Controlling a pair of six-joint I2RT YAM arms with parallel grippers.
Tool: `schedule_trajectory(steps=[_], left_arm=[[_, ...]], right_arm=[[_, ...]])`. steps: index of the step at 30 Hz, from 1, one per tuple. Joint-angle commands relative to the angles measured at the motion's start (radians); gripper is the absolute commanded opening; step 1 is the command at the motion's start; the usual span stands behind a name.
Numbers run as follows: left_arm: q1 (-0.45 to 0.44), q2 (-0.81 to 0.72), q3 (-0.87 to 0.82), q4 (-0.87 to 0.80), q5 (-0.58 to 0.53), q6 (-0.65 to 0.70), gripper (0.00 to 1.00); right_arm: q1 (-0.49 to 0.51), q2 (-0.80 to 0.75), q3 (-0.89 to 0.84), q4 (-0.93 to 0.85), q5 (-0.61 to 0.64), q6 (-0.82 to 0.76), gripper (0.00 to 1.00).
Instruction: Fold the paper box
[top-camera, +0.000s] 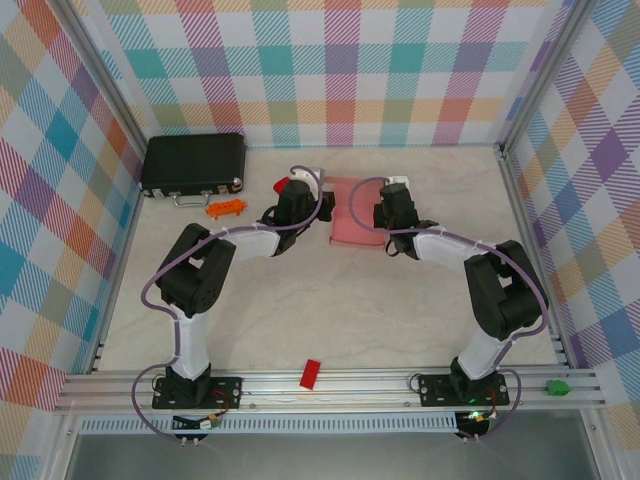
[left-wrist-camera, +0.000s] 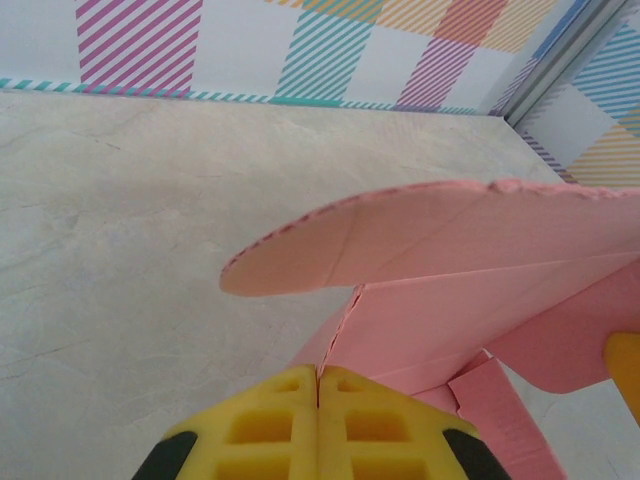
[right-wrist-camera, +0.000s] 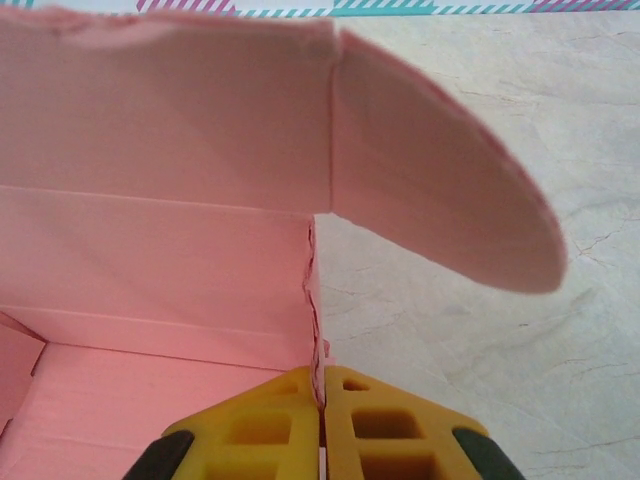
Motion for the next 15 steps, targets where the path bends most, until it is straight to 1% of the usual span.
schedule_trajectory(steps=[1,5,9,15], left_arm=[[-0.014,-0.039,-0.028,0.020,-0.006,-0.024,0.01],[-0.017,-0.042,-0.037,0.026,-0.001,-0.033,0.01],[-0.022,-0.049,-0.049,0.038,-0.003,-0.035,0.08],[-0.027,-0.056,-0.061,0.041,-0.003,-0.035,0.11]], right_arm=[[0.010,-0.027,-0.022,0.023,0.021,0.033,0.10],[0.017,-0.034,-0.037,0.034,0.034,0.051,0.10],[0.024,-0.042,-0.046,0.032,0.060,0.063,0.10],[0.029,-0.049,-0.054,0.029,0.082,0.069,0.10]])
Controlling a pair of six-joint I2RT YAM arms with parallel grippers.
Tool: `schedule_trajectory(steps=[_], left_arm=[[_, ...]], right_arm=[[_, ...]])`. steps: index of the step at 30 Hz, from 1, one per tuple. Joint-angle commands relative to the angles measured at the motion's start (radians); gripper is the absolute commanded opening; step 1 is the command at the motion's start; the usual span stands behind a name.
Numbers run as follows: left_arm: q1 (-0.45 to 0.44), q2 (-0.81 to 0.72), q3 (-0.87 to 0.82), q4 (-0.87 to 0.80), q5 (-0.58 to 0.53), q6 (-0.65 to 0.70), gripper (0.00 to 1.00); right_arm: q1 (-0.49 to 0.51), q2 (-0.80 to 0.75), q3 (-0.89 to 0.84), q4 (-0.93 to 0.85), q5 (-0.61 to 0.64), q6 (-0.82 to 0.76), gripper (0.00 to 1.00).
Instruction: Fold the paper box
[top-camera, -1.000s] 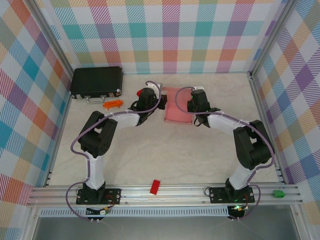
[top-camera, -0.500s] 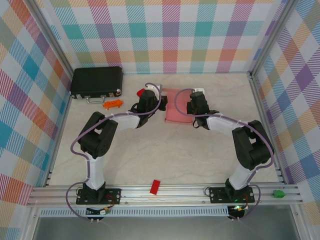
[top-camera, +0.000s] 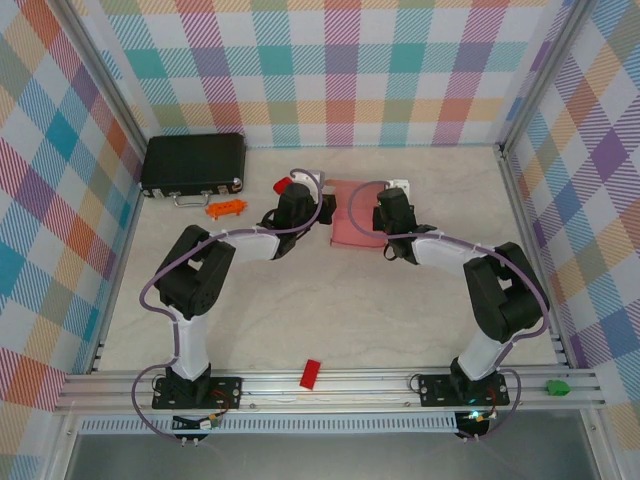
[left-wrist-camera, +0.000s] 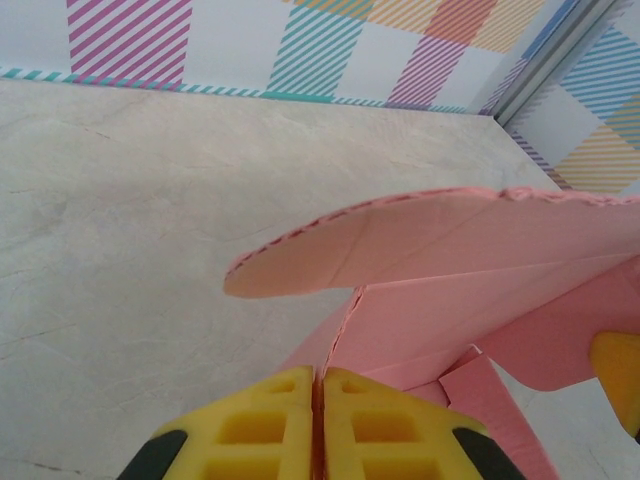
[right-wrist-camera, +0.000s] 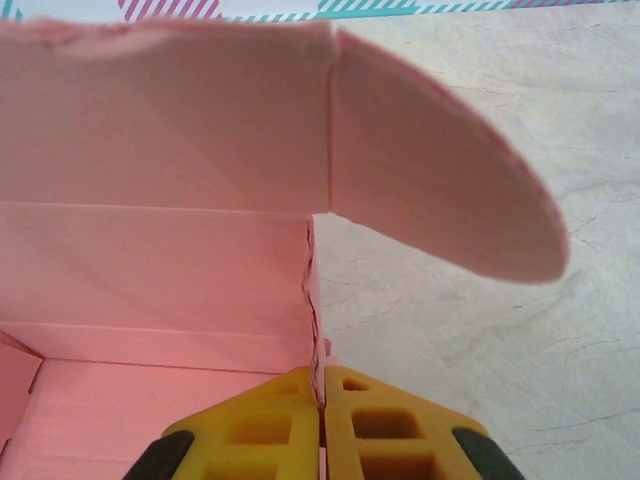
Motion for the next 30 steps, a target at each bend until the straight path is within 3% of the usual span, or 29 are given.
schedule_trajectory(steps=[1,9,30], left_arm=[[-0.015,-0.038,-0.029,0.016,-0.003,-0.018,0.12],[-0.020,-0.043,-0.039,0.015,0.006,-0.021,0.18],[-0.020,0.003,0.002,0.015,0.097,-0.010,0.09]], right_arm=[[0.006,-0.036,-0.017,0.002,0.031,0.026,0.10],[0.009,-0.033,-0.019,0.001,0.044,0.031,0.09],[0.018,-0.033,-0.031,0.004,0.036,0.038,0.09]])
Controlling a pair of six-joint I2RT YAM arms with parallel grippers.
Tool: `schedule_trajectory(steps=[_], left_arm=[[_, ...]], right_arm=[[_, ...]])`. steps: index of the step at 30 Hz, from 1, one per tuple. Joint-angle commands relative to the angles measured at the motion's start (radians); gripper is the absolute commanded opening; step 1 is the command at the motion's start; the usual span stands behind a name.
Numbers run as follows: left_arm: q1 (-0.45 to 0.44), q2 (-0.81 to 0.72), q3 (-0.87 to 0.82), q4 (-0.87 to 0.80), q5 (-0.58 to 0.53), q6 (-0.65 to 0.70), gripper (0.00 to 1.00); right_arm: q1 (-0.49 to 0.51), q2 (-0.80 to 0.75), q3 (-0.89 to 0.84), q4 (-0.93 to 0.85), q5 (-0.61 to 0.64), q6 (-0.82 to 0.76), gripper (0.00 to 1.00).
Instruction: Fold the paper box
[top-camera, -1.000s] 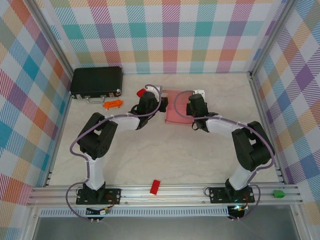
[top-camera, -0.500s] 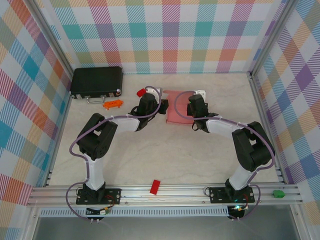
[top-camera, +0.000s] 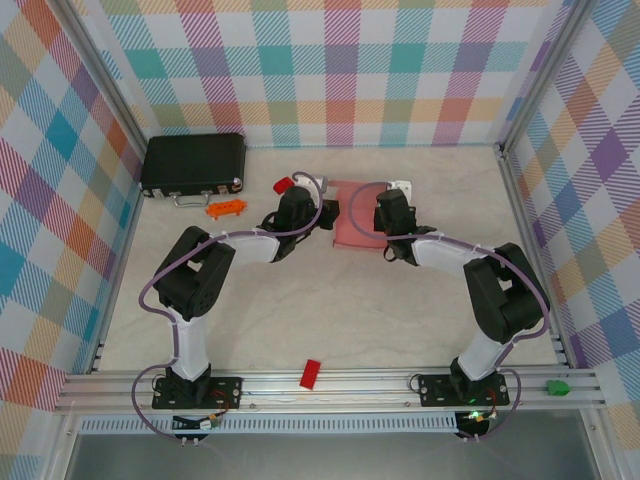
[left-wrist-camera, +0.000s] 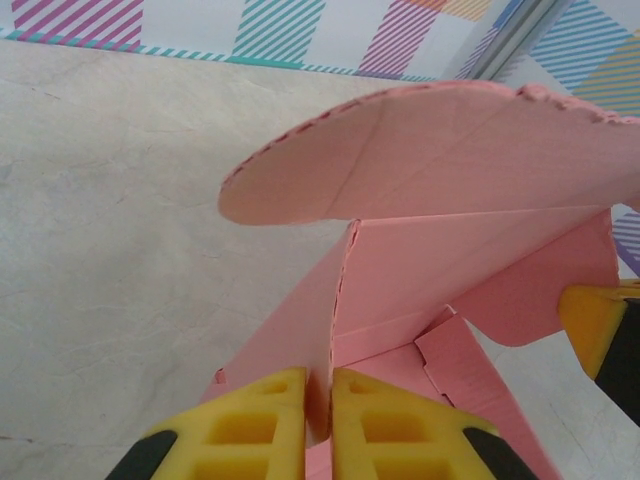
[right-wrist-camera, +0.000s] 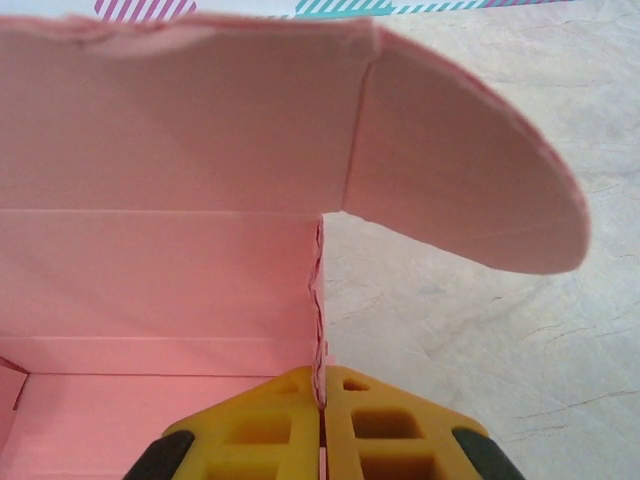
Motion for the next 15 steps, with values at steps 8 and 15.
schedule_trajectory(steps=[8,15], left_arm=[[-0.013,0.023,0.014,0.031,0.040,-0.004,0.00],[-0.017,0.016,-0.020,0.073,0.030,-0.010,0.00]], right_arm=[[0.019,-0.045,-0.050,0.022,0.001,0.022,0.09],[0.036,-0.060,-0.087,0.055,0.002,0.040,0.08]])
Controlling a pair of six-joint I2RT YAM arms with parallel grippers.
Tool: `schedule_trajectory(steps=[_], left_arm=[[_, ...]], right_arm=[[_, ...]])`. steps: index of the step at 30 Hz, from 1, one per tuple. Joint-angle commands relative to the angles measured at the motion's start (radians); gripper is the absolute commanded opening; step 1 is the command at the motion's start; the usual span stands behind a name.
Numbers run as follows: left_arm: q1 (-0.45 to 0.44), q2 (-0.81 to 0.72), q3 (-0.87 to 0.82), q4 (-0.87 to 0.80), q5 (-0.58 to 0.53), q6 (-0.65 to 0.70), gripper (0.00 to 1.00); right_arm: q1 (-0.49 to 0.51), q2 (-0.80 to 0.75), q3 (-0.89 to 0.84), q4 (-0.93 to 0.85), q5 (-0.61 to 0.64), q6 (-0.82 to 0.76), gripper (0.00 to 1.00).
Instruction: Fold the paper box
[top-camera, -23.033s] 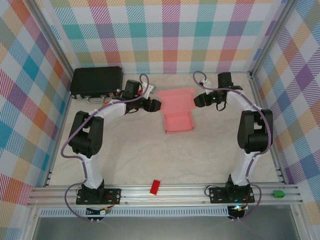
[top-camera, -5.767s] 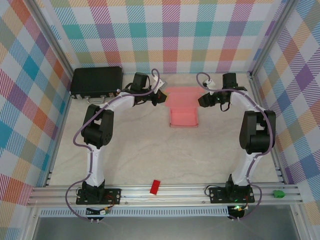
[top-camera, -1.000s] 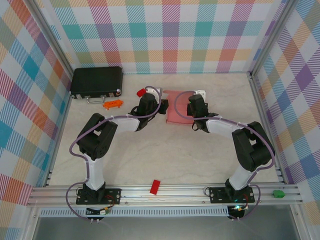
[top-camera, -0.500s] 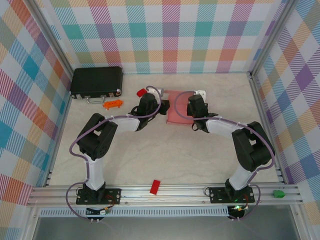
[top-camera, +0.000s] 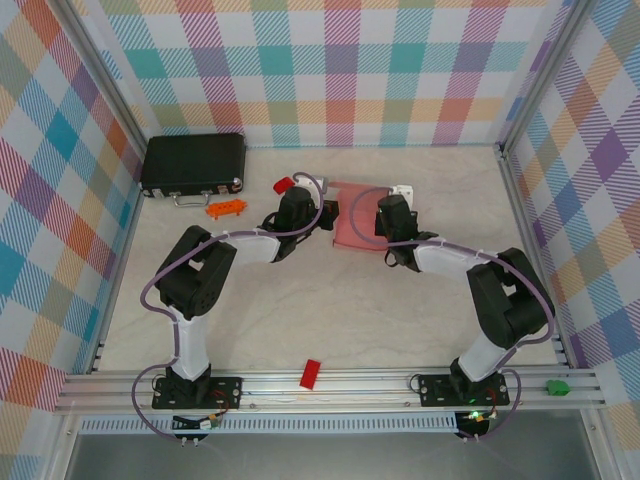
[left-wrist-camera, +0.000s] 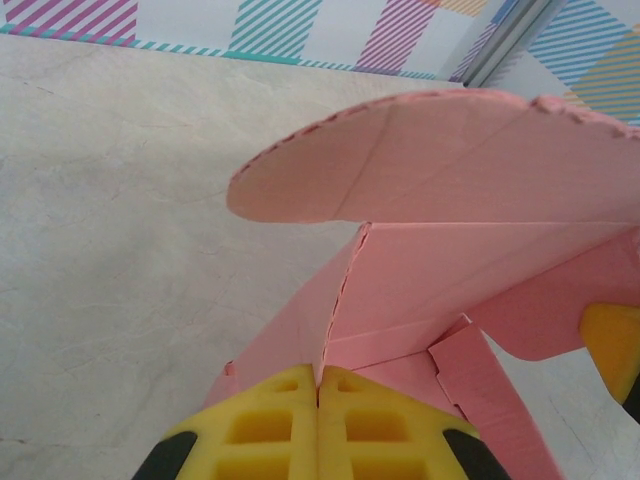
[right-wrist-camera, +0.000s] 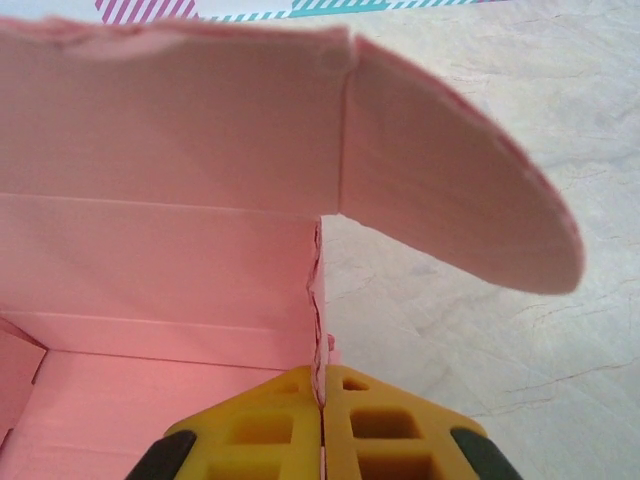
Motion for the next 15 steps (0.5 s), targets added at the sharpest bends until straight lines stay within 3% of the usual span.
schedule_trajectory(steps=[1,15], left_arm=[[-0.019,0.005,-0.025,0.064,0.022,-0.009,0.00],[-0.039,0.012,-0.071,0.120,0.032,-0.005,0.00]], right_arm=[[0.022,-0.020,-0.027,0.030,-0.010,0.032,0.08],[0.047,-0.022,-0.050,0.036,0.012,0.053,0.08]])
